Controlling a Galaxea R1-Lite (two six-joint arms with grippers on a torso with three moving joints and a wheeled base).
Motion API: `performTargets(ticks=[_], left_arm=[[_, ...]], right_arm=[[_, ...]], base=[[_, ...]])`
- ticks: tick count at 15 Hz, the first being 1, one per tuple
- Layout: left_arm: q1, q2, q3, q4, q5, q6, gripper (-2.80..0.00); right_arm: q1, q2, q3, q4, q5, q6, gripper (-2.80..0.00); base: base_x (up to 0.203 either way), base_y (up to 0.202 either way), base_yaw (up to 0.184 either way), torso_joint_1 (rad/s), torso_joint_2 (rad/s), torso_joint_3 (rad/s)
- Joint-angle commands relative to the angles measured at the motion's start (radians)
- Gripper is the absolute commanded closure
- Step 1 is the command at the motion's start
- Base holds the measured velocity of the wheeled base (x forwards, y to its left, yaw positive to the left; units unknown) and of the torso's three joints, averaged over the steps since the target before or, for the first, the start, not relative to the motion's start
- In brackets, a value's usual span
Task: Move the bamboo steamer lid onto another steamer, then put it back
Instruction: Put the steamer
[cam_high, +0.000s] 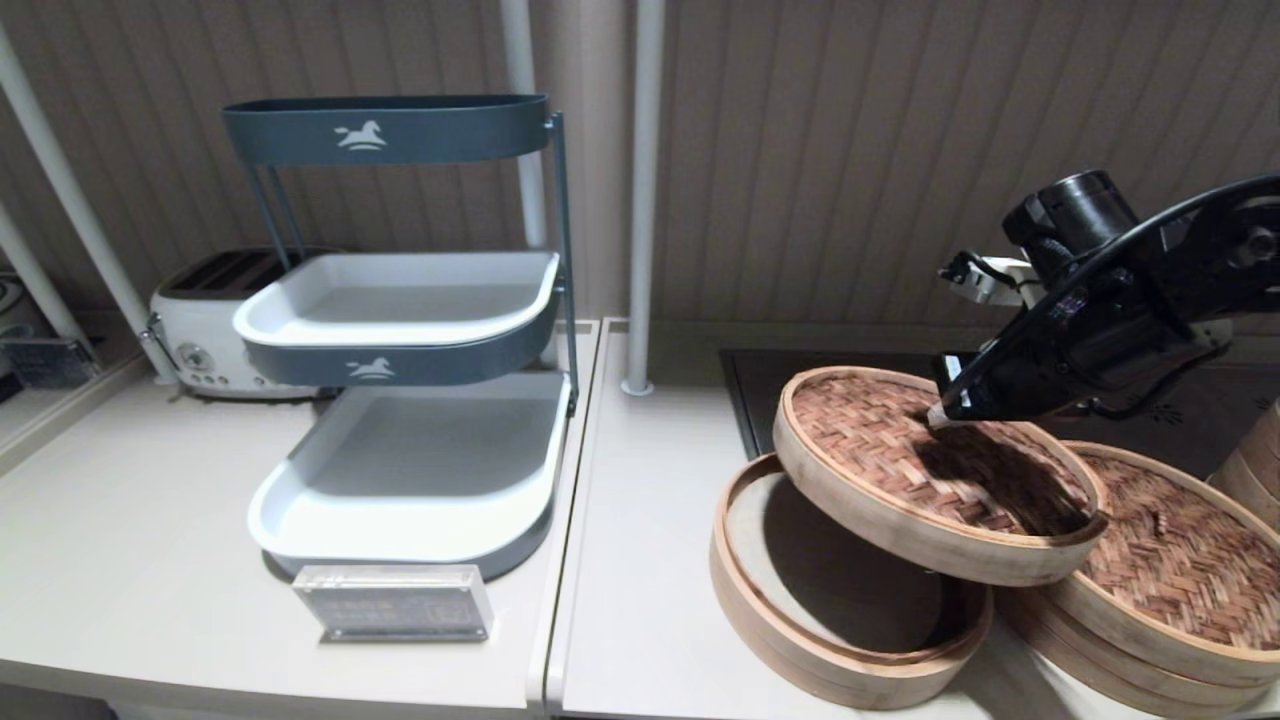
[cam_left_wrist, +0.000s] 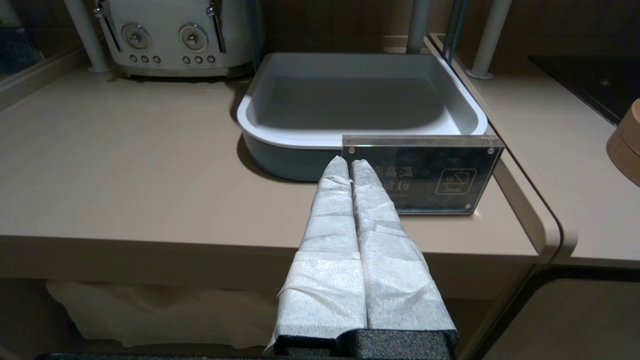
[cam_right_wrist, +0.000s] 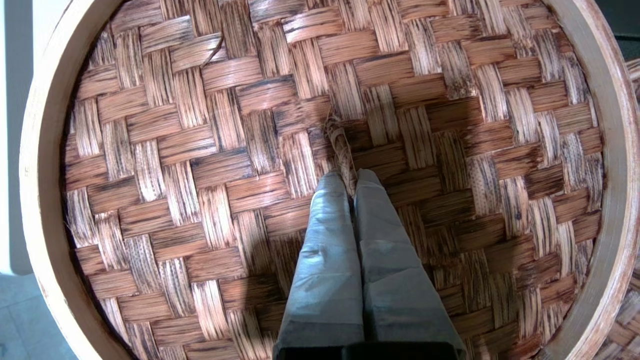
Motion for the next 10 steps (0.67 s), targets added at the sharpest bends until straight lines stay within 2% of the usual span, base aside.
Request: performTargets(ticks=[1, 10], left_arm=[[0.0, -0.002, 0.028, 0.0, 0.0, 0.0, 0.0], [0.0, -0.002, 0.028, 0.0, 0.0, 0.0, 0.0]], right_arm=[[0.002, 0.023, -0.005, 0.004, 0.0, 0.001, 0.0], [0.071, 0.087, 0.011, -0.036, -0.052, 0.035, 0.0]], base=[[0.0, 0.0, 0.0, 0.0, 0.0, 0.0], [0.0, 0.0, 0.0, 0.0, 0.0, 0.0]])
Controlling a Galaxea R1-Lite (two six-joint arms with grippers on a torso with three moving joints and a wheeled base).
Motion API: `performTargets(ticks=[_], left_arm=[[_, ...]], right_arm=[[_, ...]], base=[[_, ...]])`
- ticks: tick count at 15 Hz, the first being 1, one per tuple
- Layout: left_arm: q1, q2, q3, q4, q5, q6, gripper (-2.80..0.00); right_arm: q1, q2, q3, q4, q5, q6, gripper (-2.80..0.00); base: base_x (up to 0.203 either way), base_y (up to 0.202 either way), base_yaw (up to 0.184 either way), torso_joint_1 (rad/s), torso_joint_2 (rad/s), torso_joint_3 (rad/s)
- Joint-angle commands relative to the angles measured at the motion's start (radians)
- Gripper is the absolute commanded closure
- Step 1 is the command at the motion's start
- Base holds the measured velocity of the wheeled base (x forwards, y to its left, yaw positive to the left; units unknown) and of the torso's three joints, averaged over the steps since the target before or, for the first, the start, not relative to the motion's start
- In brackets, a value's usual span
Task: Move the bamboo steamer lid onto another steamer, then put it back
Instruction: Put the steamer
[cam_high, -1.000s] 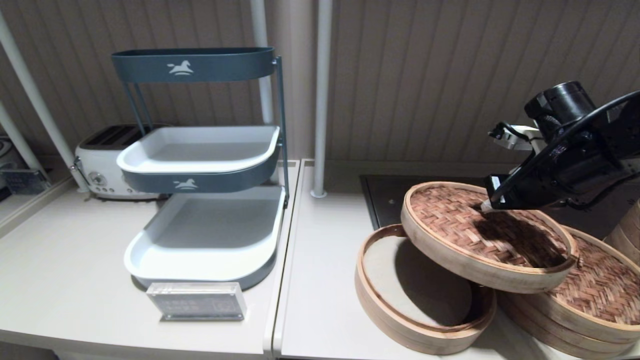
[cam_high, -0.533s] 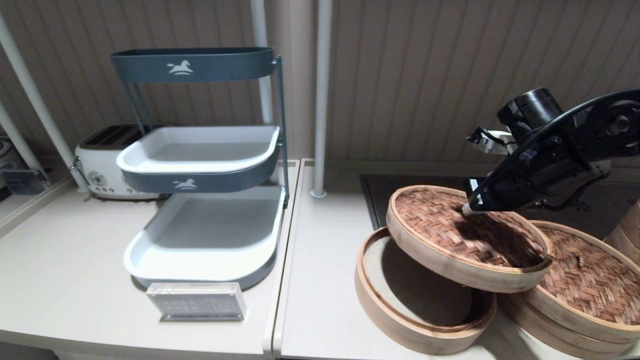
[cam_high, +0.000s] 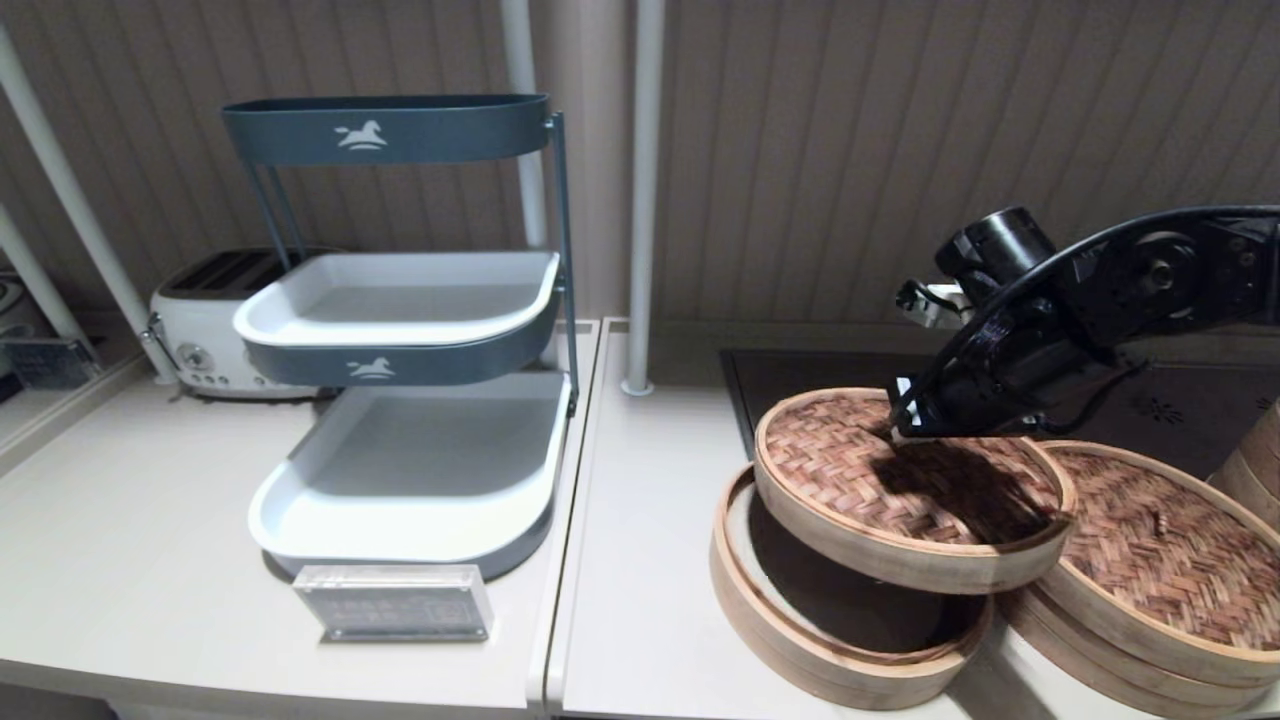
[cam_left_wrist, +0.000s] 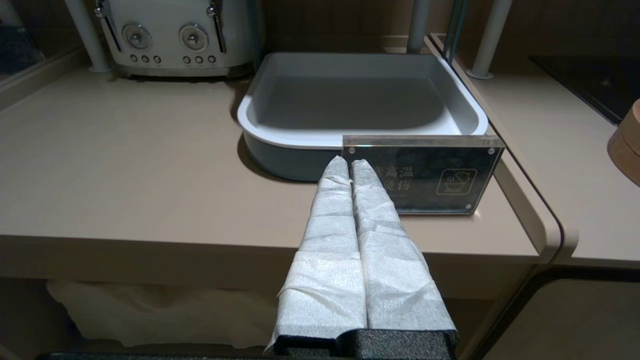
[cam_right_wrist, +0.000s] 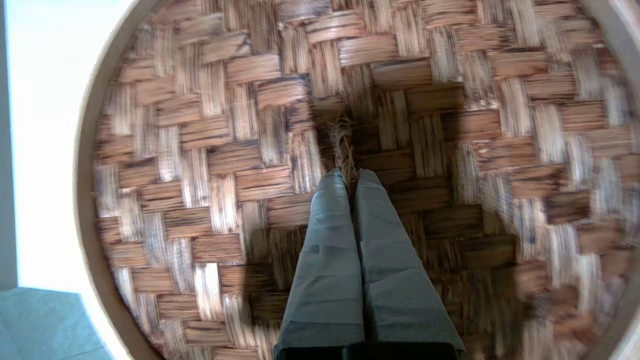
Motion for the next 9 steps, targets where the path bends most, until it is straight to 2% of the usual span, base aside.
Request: performTargets(ticks=[1, 9], left_arm=[[0.0, -0.002, 0.028, -0.001, 0.0, 0.0, 0.0], [0.0, -0.002, 0.028, 0.0, 0.0, 0.0, 0.0]], right_arm=[[0.012, 0.011, 0.008, -0.001, -0.007, 0.003, 0.0], [0.068, 0.066, 0.043, -0.004, -0.02, 0.006, 0.0]], base=[[0.0, 0.0, 0.0, 0.0, 0.0, 0.0], [0.0, 0.0, 0.0, 0.0, 0.0, 0.0]])
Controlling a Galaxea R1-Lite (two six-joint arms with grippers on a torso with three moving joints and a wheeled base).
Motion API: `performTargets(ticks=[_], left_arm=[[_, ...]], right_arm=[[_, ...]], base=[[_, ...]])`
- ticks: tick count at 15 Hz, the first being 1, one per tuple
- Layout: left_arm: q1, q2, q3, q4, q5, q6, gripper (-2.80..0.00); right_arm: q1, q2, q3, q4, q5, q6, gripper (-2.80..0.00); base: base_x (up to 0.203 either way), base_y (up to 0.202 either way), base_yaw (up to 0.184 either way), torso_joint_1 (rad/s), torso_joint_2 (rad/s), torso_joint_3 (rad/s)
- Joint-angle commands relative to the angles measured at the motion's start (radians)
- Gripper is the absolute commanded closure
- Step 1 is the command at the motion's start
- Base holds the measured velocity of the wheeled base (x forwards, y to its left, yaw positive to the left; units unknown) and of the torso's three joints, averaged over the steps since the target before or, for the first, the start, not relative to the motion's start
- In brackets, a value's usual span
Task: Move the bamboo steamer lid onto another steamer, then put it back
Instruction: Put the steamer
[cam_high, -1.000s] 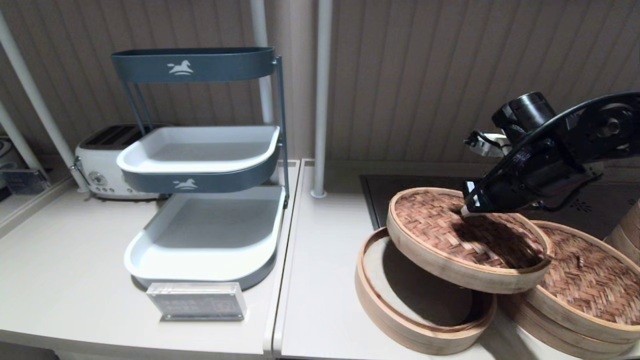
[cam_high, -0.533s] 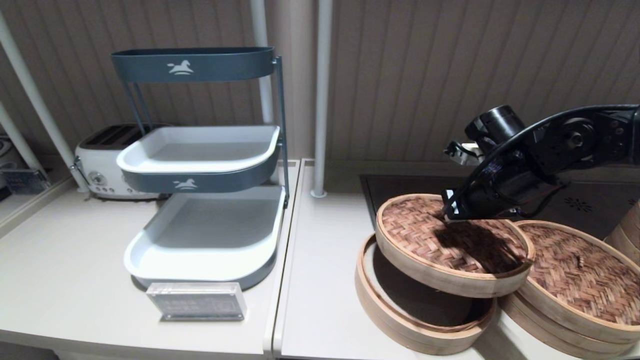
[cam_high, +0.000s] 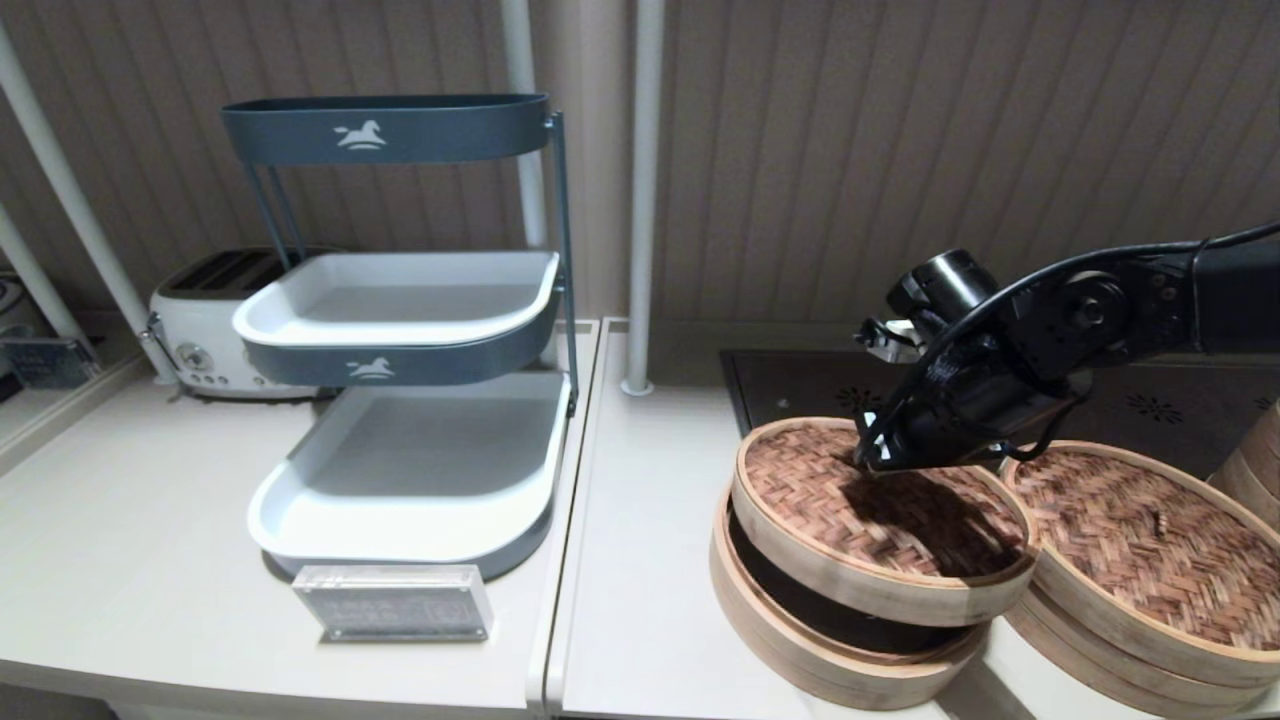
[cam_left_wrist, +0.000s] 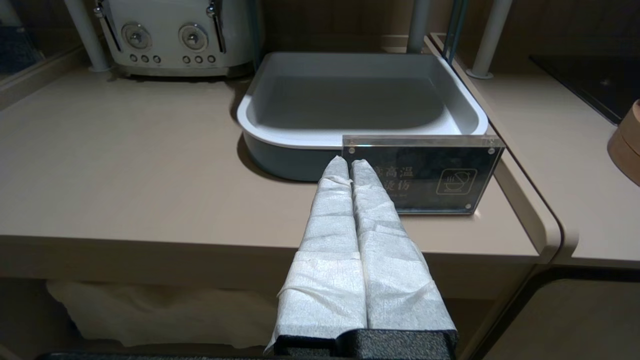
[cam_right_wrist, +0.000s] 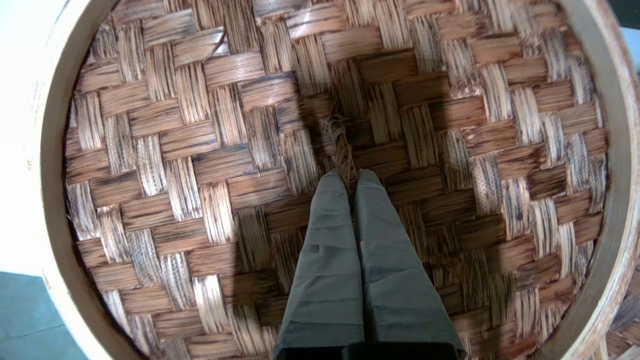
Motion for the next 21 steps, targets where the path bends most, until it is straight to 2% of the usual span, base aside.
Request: performTargets(ticks=[1, 11, 15, 21], left_arm=[[0.0, -0.002, 0.028, 0.0, 0.0, 0.0, 0.0], [0.0, -0.002, 0.028, 0.0, 0.0, 0.0, 0.0], [0.0, -0.002, 0.028, 0.0, 0.0, 0.0, 0.0], [0.0, -0.002, 0.028, 0.0, 0.0, 0.0, 0.0]], right_arm=[[0.016, 0.02, 0.005, 0.004, -0.013, 0.002, 0.0], [0.059, 0.016, 0.069, -0.007, -0.038, 0.004, 0.0], [0.093, 0.022, 0.112, -0.085, -0.1, 0.004, 0.0], [0.089, -0.007, 0.137, -0.085, -0.1, 0.004, 0.0]], base=[[0.0, 0.0, 0.0, 0.0, 0.0, 0.0], [0.0, 0.0, 0.0, 0.0, 0.0, 0.0], [0.0, 0.0, 0.0, 0.0, 0.0, 0.0], [0.0, 0.0, 0.0, 0.0, 0.0, 0.0]])
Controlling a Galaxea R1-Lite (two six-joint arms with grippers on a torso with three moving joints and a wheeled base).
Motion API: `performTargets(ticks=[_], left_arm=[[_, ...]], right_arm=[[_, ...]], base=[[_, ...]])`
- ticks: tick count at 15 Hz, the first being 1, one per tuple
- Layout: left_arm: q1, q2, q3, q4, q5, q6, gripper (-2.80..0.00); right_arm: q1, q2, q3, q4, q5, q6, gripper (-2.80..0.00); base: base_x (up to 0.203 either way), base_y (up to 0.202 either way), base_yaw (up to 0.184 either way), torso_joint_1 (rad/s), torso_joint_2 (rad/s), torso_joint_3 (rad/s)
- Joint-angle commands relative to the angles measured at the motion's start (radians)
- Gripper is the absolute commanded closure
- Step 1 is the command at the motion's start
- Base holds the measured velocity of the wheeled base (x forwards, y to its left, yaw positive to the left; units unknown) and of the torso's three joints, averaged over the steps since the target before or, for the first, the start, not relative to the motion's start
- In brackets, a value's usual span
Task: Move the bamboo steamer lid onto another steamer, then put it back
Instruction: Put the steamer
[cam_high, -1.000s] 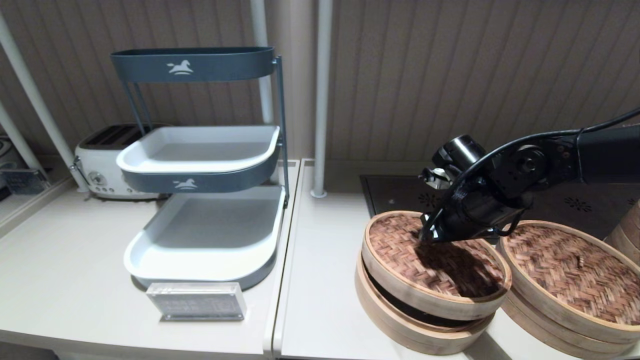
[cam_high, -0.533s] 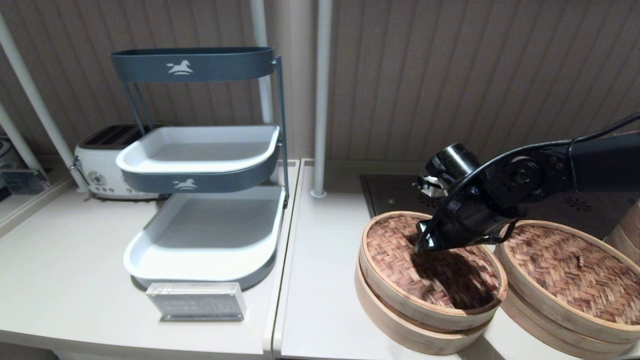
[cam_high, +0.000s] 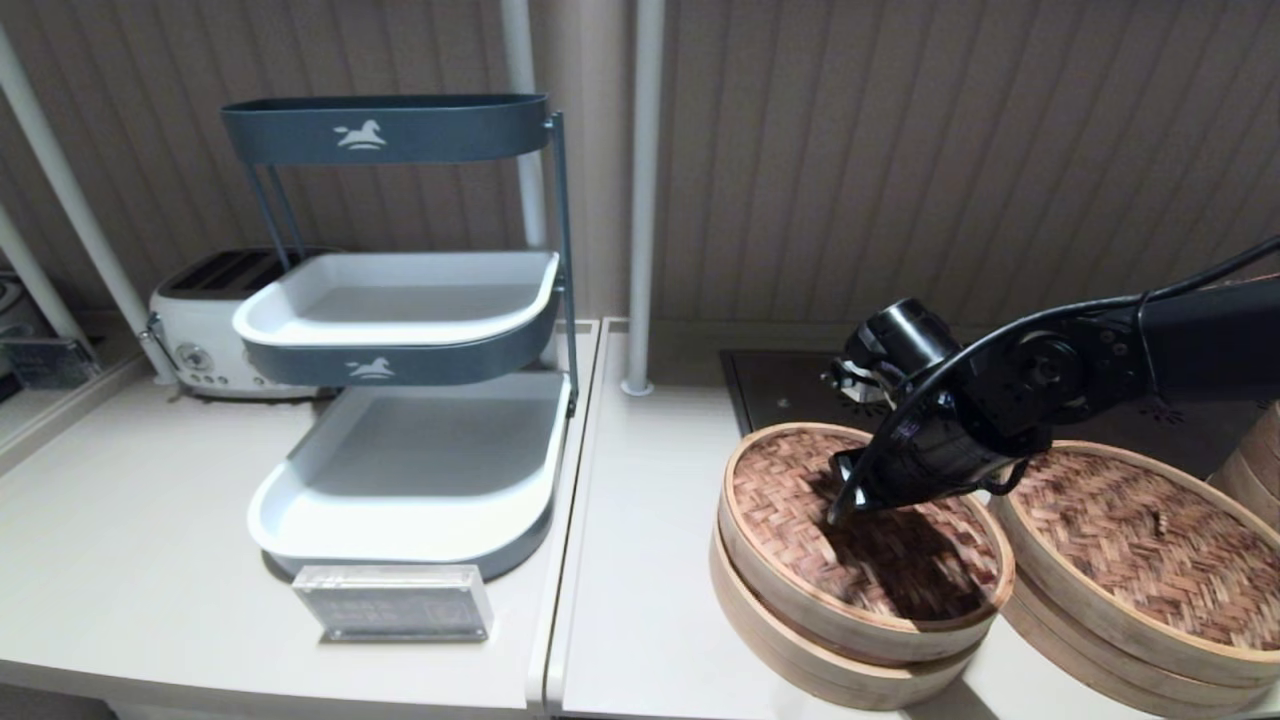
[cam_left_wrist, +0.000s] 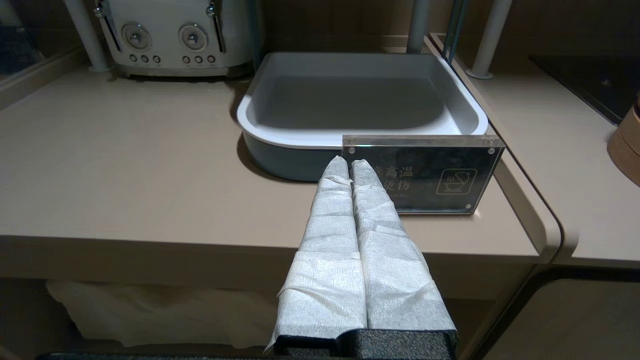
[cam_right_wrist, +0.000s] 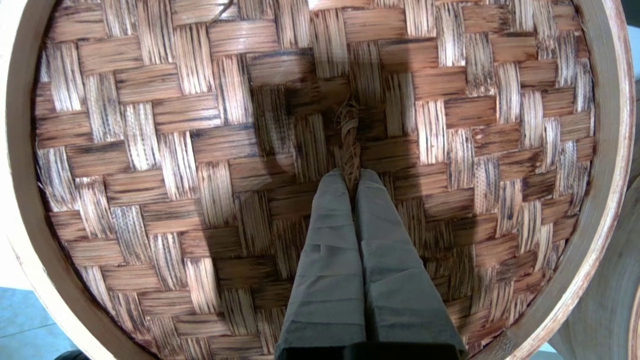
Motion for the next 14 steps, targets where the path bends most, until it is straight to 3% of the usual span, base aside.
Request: performTargets(ticks=[1, 14], left_arm=[[0.0, -0.002, 0.028, 0.0, 0.0, 0.0, 0.0], [0.0, -0.002, 0.028, 0.0, 0.0, 0.0, 0.0]], right_arm=[[0.0, -0.012, 0.003, 0.004, -0.001, 0.001, 0.0], [0.006, -0.01, 0.001, 0.003, -0.002, -0.003, 0.0]], base=[[0.0, 0.0, 0.0, 0.0, 0.0, 0.0], [0.0, 0.0, 0.0, 0.0, 0.0, 0.0]])
